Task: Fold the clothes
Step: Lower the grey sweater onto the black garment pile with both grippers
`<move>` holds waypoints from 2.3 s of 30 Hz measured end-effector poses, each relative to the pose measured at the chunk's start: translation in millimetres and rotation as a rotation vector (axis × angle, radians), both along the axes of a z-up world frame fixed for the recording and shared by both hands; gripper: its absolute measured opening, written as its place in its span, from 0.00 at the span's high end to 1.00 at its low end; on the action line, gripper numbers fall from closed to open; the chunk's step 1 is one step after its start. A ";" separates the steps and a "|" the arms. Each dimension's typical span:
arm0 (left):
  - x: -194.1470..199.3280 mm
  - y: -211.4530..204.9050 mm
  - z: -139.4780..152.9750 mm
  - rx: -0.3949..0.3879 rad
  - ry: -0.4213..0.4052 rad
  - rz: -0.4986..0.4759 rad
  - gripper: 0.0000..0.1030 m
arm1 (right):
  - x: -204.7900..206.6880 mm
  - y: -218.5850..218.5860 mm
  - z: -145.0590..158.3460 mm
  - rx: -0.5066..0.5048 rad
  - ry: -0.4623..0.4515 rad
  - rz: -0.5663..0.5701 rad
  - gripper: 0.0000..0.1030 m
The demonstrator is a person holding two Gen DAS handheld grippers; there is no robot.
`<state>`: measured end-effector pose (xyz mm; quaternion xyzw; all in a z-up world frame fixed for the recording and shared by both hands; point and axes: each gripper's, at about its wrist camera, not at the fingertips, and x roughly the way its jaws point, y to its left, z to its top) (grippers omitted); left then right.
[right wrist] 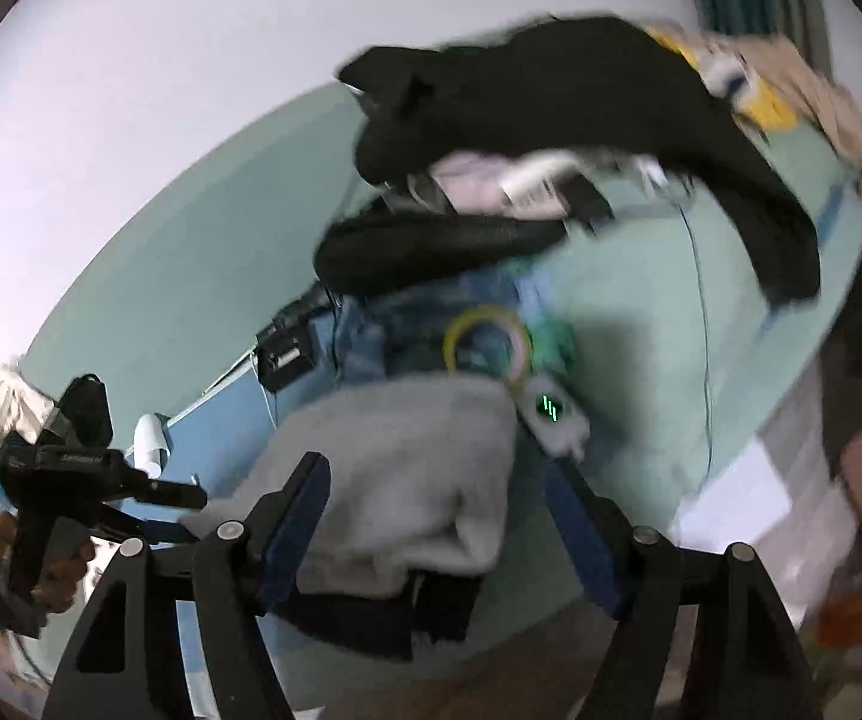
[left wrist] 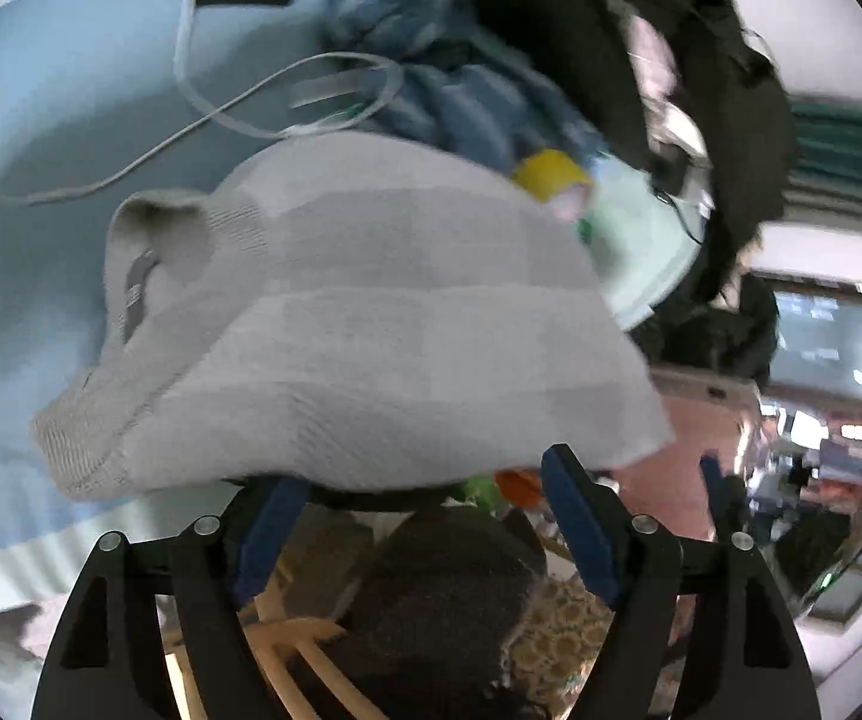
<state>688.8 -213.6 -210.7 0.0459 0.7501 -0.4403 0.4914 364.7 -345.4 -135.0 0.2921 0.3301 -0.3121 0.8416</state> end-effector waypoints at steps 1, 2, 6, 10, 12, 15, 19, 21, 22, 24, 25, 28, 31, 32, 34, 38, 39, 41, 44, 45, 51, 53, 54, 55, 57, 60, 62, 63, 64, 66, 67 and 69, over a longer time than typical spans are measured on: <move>-3.0 -0.9 5.7 -0.002 0.005 -0.014 0.24 | 5.8 -8.2 2.3 -0.022 0.017 0.017 0.25; -6.0 -1.4 11.2 -0.004 0.011 -0.026 0.24 | 15.8 -14.6 1.8 -0.030 0.024 0.038 0.26; -30.7 -11.6 39.0 -0.091 0.106 -0.136 0.24 | 49.0 -37.0 -5.3 -0.026 0.040 0.087 0.40; -38.1 -28.1 57.0 -0.168 0.018 -0.188 0.24 | 75.2 -54.9 -42.8 0.080 0.128 0.101 0.48; -31.0 -34.7 49.6 -0.148 -0.139 -0.179 0.24 | 74.0 -44.8 -67.5 0.108 0.193 0.116 0.49; -16.8 -40.0 12.8 -0.030 -0.288 -0.161 0.24 | 60.6 -26.2 -104.8 0.181 0.270 0.105 0.50; -8.8 -31.2 -57.5 0.130 -0.200 -0.130 0.23 | 38.7 -18.0 -152.4 0.304 0.318 0.040 0.49; -19.3 -29.1 -71.4 0.126 -0.203 -0.147 0.17 | 33.0 -15.3 -165.5 0.314 0.336 0.015 0.49; -24.6 -29.2 -72.5 0.113 -0.230 -0.166 0.14 | 31.1 -13.8 -167.7 0.311 0.338 0.007 0.49; -30.4 -28.4 -70.3 0.061 -0.318 -0.197 0.08 | 28.5 -15.1 -157.5 0.312 0.320 0.008 0.50; -28.6 -28.3 -71.6 0.053 -0.335 -0.197 0.05 | 27.2 -15.7 -151.9 0.312 0.310 0.009 0.50; -16.4 -30.9 -81.7 0.089 -0.306 -0.169 0.00 | 30.4 -19.0 -104.3 0.249 0.231 0.048 0.50; -11.7 -36.0 -83.2 0.089 -0.296 -0.180 0.00 | 51.8 -22.6 -56.1 0.139 0.149 0.117 0.50; -14.6 -38.1 -80.4 0.078 -0.325 -0.205 0.00 | 62.0 -22.8 -49.0 0.118 0.141 0.147 0.50; -17.8 -38.4 -77.1 0.065 -0.356 -0.224 0.00 | 86.0 -20.0 -54.1 0.100 0.179 0.204 0.48; -7.5 -31.8 -69.1 0.030 -0.294 -0.203 0.19 | 109.6 1.4 -113.7 0.159 0.296 0.235 0.47; -1.5 -28.3 -61.5 -0.001 -0.278 -0.185 0.30 | 105.8 8.8 -117.7 0.119 0.280 0.233 0.47; 8.0 -20.7 -42.4 -0.104 -0.317 -0.136 0.33 | 97.9 10.1 -118.4 0.117 0.243 0.204 0.46; 6.6 -32.0 -28.2 -0.211 -0.375 -0.118 0.33 | 86.8 9.7 -116.6 0.117 0.175 0.153 0.43; 2.8 -37.3 -32.2 -0.215 -0.378 -0.141 0.34 | 84.9 12.9 -113.3 0.089 0.163 0.150 0.42; -25.0 -27.4 -62.8 -0.299 -0.522 -0.090 0.11 | 60.8 38.0 -111.0 0.007 0.193 0.155 0.35; -19.3 -17.6 -72.2 -0.292 -0.492 -0.013 0.03 | 54.5 39.8 -130.4 0.044 0.185 0.129 0.35; -20.7 -15.1 -73.9 -0.290 -0.486 0.009 0.03 | 55.8 39.3 -135.6 0.045 0.190 0.118 0.34; -26.2 -15.0 -68.7 -0.299 -0.533 -0.010 0.03 | 57.2 38.7 -140.8 0.045 0.195 0.107 0.32; -34.8 -16.3 -59.5 -0.318 -0.615 -0.048 0.03 | 57.2 37.9 -145.6 0.047 0.200 0.087 0.28; -32.2 -15.4 -57.7 -0.318 -0.619 -0.039 0.00 | 51.7 39.0 -144.5 0.050 0.192 0.083 0.27; -26.8 -13.1 -59.3 -0.305 -0.592 -0.013 0.00 | 47.2 43.6 -138.0 0.039 0.179 0.085 0.27; -24.1 -11.9 -60.0 -0.298 -0.578 -0.001 0.00 | 45.6 46.3 -134.5 0.028 0.177 0.083 0.27; -23.5 -8.5 -57.6 -0.285 -0.576 0.012 0.00 | 42.7 51.9 -128.3 0.001 0.173 0.077 0.27; -25.7 0.2 -49.8 -0.268 -0.585 0.025 0.02 | 36.8 64.8 -115.1 -0.068 0.166 0.063 0.27; -31.7 7.8 -42.0 -0.282 -0.602 0.012 0.02 | 33.9 71.1 -109.8 -0.097 0.159 0.058 0.27; -44.4 23.9 -28.6 -0.327 -0.657 -0.016 0.02 | 28.1 82.9 -100.6 -0.138 0.144 0.045 0.27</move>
